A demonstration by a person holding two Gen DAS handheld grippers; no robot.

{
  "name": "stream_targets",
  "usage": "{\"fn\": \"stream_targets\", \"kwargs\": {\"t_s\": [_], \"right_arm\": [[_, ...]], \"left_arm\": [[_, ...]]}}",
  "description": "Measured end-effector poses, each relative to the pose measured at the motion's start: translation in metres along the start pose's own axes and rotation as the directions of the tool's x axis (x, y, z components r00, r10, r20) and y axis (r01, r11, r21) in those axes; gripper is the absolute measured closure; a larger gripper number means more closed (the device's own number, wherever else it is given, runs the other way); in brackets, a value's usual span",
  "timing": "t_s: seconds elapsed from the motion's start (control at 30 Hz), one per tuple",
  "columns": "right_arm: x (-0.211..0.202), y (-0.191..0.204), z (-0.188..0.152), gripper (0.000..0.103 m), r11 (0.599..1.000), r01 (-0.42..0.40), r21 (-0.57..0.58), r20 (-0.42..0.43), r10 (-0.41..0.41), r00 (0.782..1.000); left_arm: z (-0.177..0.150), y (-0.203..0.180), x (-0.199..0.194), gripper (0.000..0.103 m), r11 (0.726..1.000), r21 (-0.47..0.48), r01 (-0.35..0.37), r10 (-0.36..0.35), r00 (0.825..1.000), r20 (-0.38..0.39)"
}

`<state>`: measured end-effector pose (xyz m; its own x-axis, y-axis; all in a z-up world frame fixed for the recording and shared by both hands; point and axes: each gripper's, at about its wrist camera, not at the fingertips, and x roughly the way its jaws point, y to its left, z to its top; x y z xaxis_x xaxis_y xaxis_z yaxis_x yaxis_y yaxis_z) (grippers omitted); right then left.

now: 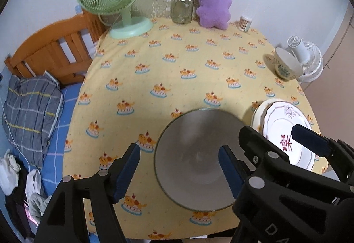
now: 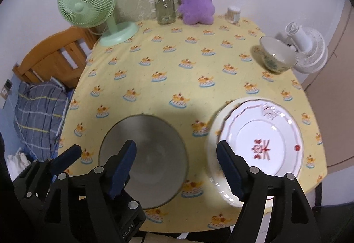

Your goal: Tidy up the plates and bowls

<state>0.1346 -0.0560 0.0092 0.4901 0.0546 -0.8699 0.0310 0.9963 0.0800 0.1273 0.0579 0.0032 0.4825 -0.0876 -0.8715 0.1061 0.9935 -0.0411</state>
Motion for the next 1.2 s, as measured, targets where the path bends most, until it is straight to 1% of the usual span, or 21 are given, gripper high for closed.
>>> {"fn": "stream_targets", "kwargs": {"t_s": [0.27,0.53,0.63,0.93,1.2], "right_arm": [[-0.009,-0.034,0.021,0.025,1.000,-0.013,-0.019,0.046,0.014,0.999],[-0.009,-0.079,0.051,0.025,0.998,-0.030,-0.052,0.052,0.033,0.998],[-0.007,-0.099,0.062,0.025,0.998,-0.031,-0.059,0.058,0.034,0.998],[0.005,-0.160,0.097,0.025,0.997,-0.031,-0.066,0.067,0.036,0.997],[0.028,-0.208,0.131,0.025,0.995,-0.043,-0.088,0.067,0.049,0.997]], "left_arm": [[0.021,-0.038,-0.001,0.028,1.000,-0.019,-0.018,0.019,0.999,0.042],[0.046,-0.085,0.006,0.028,0.997,-0.068,-0.039,0.042,0.998,0.042],[0.056,-0.103,0.011,0.028,0.996,-0.073,-0.050,0.053,0.998,0.046],[0.090,-0.160,0.032,0.028,0.994,-0.089,-0.062,0.067,0.996,0.058],[0.120,-0.205,0.056,0.028,0.990,-0.105,-0.092,0.100,0.993,0.067]]}}
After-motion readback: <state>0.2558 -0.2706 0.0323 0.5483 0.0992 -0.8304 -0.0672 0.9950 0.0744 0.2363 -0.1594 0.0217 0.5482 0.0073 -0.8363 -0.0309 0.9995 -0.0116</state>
